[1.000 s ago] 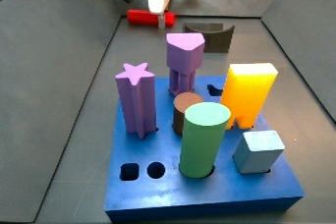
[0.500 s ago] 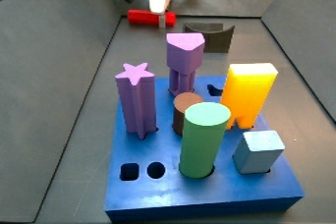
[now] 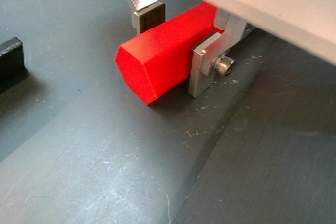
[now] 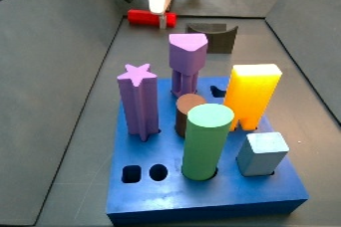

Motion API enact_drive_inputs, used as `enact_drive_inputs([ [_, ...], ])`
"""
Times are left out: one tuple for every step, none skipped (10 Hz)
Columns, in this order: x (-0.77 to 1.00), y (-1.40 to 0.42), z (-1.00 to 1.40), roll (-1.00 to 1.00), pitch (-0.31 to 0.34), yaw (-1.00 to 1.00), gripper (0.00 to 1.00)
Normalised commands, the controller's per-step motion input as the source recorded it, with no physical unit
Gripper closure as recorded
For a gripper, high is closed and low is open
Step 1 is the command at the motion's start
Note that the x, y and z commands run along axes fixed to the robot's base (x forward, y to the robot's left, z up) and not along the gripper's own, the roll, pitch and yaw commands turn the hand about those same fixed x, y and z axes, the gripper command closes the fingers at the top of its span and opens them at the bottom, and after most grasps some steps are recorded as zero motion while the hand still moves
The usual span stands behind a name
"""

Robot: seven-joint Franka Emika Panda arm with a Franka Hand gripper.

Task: Pick up the hexagon object. Move up. Place the hexagon object on the fixture. Regrasp the hexagon object. Move to above the board. Insert the hexagon object.
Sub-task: Move up, then place the hexagon object on the fixture.

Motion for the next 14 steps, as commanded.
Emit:
enact_drive_inputs([
  [0.0, 0.0, 0.83, 0.0, 0.0, 0.0, 1.0],
  [-0.04, 0.03, 0.82, 0.0, 0.024, -0.01, 1.0],
  [-0.06, 0.02, 0.73, -0.01, 0.045, -0.01, 1.0],
  [-0.04, 0.01, 0.64, -0.01, 0.06, -0.02, 1.0],
  [-0.02, 0.01, 0.48, 0.0, 0.079, -0.02, 1.0],
  [-0.02, 0.01, 0.36, 0.01, 0.087, -0.03, 1.0],
  [-0.02, 0.01, 0.24, 0.03, 0.087, -0.03, 1.0],
  [0.0, 0.0, 1.0, 0.0, 0.0, 0.0, 1.0],
  [0.0, 0.0, 1.0, 0.01, 0.002, 0.0, 1.0],
  [-0.01, 0.0, 1.0, 0.01, 0.015, 0.0, 1.0],
  [-0.01, 0.0, 1.0, 0.02, 0.04, 0.0, 1.0],
  [-0.01, 0.0, 1.0, 0.02, 0.053, 0.0, 1.0],
  [-0.02, 0.0, 1.0, 0.03, 0.069, -0.01, 1.0],
  [-0.02, 0.0, 1.0, 0.05, 0.075, -0.01, 1.0],
])
